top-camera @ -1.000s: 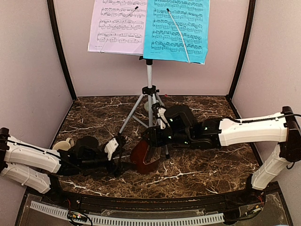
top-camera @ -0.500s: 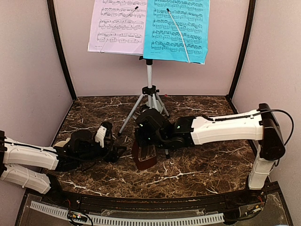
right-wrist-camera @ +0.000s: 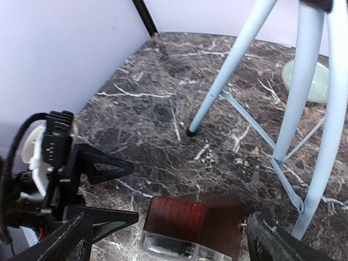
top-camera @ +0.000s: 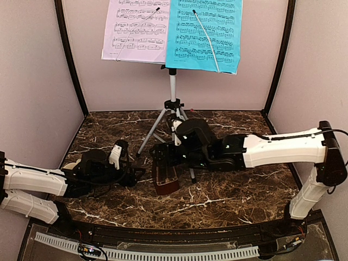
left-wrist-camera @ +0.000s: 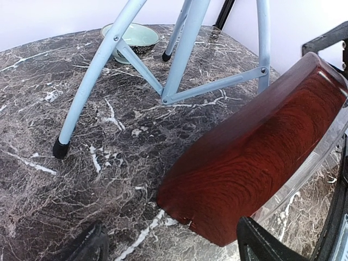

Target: Set up the instrument practice props

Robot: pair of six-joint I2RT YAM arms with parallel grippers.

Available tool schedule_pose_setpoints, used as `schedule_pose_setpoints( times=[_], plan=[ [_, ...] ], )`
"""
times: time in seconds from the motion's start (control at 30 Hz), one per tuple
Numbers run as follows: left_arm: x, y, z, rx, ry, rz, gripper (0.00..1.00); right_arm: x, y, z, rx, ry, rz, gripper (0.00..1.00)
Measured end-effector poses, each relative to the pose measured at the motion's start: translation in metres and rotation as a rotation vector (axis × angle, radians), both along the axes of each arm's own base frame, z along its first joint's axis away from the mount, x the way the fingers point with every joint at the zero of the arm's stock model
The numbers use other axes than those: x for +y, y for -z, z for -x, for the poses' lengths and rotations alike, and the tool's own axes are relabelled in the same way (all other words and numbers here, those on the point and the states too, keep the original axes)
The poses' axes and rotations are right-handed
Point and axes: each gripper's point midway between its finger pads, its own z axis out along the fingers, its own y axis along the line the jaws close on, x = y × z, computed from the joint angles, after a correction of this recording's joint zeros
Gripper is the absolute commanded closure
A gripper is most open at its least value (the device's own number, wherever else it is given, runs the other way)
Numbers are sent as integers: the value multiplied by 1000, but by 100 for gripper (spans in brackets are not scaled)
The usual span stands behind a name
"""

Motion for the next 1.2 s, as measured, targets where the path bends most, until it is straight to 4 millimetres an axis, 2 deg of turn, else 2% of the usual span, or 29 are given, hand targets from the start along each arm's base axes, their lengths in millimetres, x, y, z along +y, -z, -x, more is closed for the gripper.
schedule_pose_setpoints(
  times=[0.1,0.17,0.23,0.3,0.37,0.47,0.63,0.9,1.07,1.2],
  plan=[
    [1,0,-1,10,-4,11,18,-19,-7,5,3,-63,-69,17],
    [2,0,-2,20,-5,20,19,-37,-1,5,12,-100,-87,22],
    [3,0,-3,29,-7,30,20,-52,12,5,19,-136,-81,25],
    [3,0,-3,39,-7,40,20,-60,31,11,24,-187,-47,35],
    [3,0,-3,46,-2,46,21,-63,48,20,31,-252,-2,48],
    [2,2,-2,58,8,49,22,-62,67,31,28,-336,49,55],
    [-1,7,0,78,26,43,23,-60,91,30,16,-374,117,75],
    [-1,10,-2,102,15,49,24,-63,148,24,49,-379,267,83],
    [2,9,-5,109,-2,59,24,-62,165,19,41,-379,313,85],
    [5,9,-7,119,-19,66,23,-56,166,16,17,-384,300,85]
  ],
)
